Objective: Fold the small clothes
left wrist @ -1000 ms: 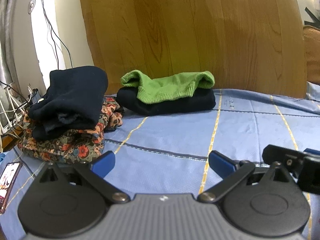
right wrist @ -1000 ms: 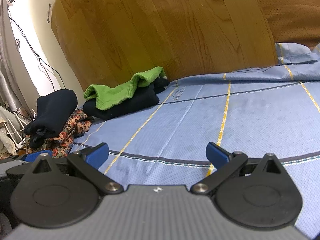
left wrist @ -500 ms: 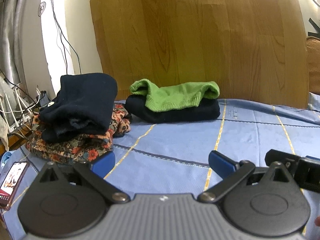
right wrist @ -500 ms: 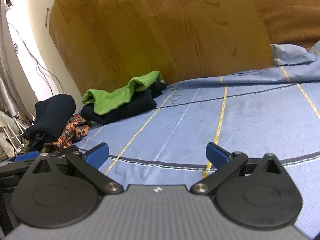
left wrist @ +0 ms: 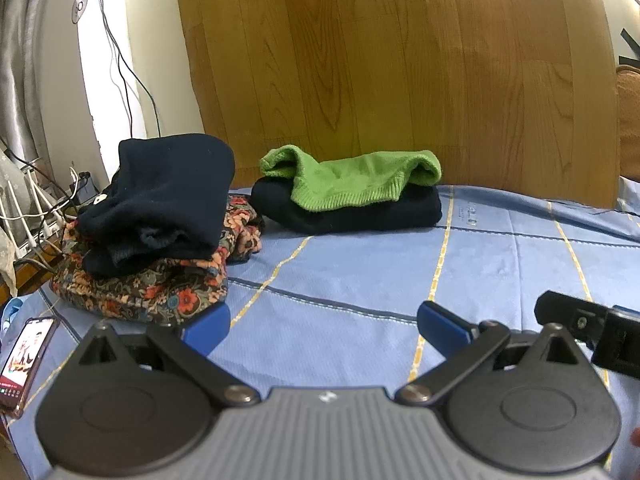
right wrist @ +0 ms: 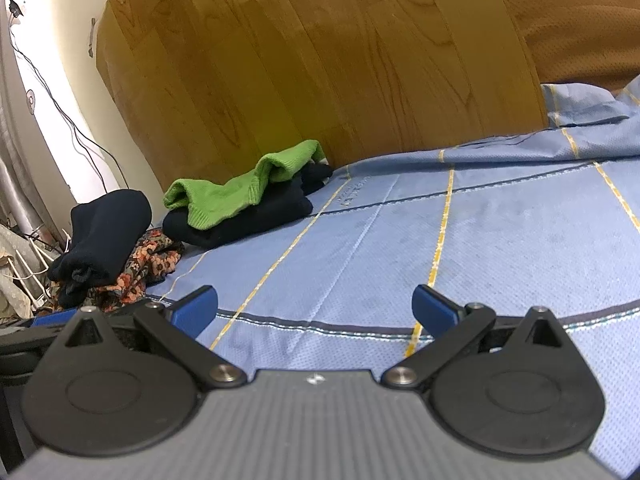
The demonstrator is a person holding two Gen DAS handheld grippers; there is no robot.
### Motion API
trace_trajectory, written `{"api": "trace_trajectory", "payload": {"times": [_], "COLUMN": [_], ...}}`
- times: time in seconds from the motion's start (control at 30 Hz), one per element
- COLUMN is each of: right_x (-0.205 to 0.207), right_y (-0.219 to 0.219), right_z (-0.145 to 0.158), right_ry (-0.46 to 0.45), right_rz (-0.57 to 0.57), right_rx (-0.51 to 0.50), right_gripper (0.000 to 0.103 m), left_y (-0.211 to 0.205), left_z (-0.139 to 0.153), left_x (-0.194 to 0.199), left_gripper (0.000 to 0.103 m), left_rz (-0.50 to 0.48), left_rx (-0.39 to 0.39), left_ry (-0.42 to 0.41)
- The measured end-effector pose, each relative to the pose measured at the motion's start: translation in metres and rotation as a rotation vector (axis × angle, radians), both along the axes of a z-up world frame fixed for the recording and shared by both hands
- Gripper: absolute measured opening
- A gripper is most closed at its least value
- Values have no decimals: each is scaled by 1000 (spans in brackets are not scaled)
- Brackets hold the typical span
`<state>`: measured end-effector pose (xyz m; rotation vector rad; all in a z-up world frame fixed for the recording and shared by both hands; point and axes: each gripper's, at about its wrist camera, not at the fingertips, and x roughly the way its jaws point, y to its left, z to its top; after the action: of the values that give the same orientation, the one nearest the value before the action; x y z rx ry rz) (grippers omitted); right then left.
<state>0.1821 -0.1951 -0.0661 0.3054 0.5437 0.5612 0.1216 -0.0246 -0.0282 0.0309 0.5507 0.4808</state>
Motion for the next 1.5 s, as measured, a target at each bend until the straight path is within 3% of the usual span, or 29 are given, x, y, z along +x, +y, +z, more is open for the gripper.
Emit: {"api": "trace_trajectory", "payload": {"times": [0.5,1.5], "right_x": [0,-2], "right_y": [0,4], "right_z": [-1,0], "right_ry": [0,1], "right_rz": [1,17], "right_rx": [-2,-6], "right_gripper": [103,103], "left_y": [3,3], "left_z": [-3,-10], "left_x": [1,6], "left_gripper": [103,103], "left_rz": [-3,43], "left_rx": [-24,47], "left_ry": [57,90]}}
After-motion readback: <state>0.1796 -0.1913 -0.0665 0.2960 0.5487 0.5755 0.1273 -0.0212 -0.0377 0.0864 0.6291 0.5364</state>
